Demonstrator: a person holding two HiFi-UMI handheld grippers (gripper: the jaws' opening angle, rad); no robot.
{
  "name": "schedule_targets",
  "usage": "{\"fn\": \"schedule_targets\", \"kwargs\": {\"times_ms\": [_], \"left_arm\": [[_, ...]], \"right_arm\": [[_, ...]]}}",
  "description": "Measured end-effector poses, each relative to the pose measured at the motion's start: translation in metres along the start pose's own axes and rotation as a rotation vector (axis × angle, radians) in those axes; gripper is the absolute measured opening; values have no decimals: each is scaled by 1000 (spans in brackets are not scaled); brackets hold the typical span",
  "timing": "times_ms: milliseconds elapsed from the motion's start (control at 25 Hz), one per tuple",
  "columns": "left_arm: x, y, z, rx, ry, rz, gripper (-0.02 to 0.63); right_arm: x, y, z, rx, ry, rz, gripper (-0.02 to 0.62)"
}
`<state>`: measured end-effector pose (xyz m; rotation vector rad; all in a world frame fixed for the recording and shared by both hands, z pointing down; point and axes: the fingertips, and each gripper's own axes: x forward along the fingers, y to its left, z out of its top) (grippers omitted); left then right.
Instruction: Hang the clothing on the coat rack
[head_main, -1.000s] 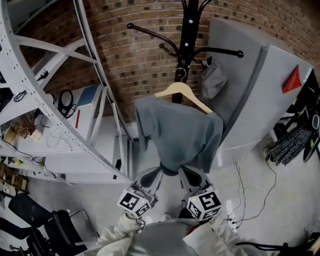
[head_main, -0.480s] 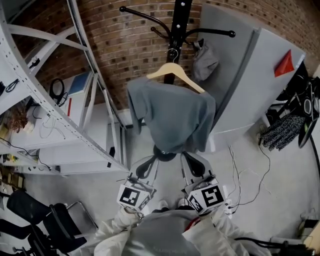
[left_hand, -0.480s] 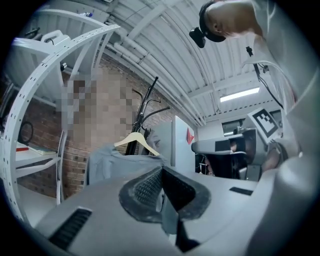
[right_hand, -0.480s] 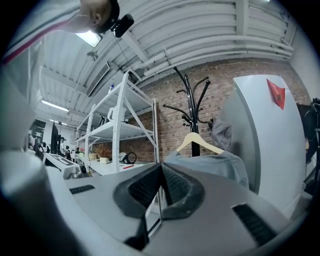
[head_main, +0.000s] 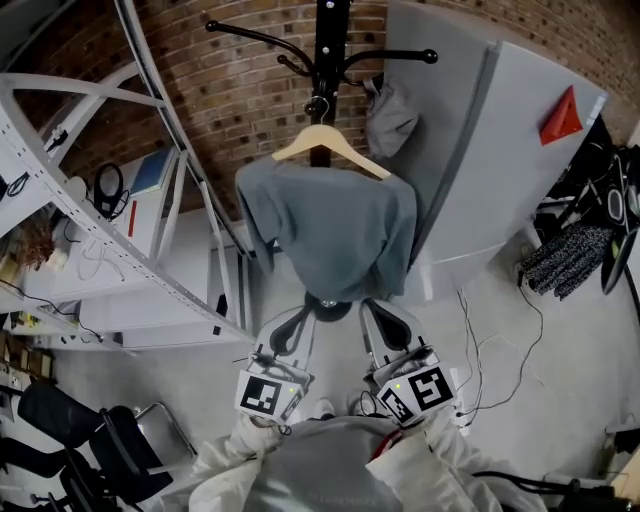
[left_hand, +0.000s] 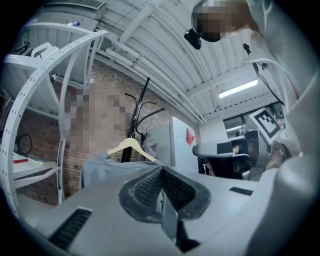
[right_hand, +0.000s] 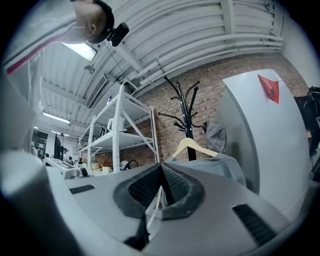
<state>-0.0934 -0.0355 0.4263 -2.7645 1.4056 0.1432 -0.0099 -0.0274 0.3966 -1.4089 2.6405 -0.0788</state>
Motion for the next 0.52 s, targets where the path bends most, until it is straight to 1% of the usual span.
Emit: {"fn": "schedule_targets", "kwargs": {"times_ms": [520], "left_arm": [[29,-25,-2,23,21,31,9]], "right_arm": [[-14,-39,2,0,19,9,25]]}}
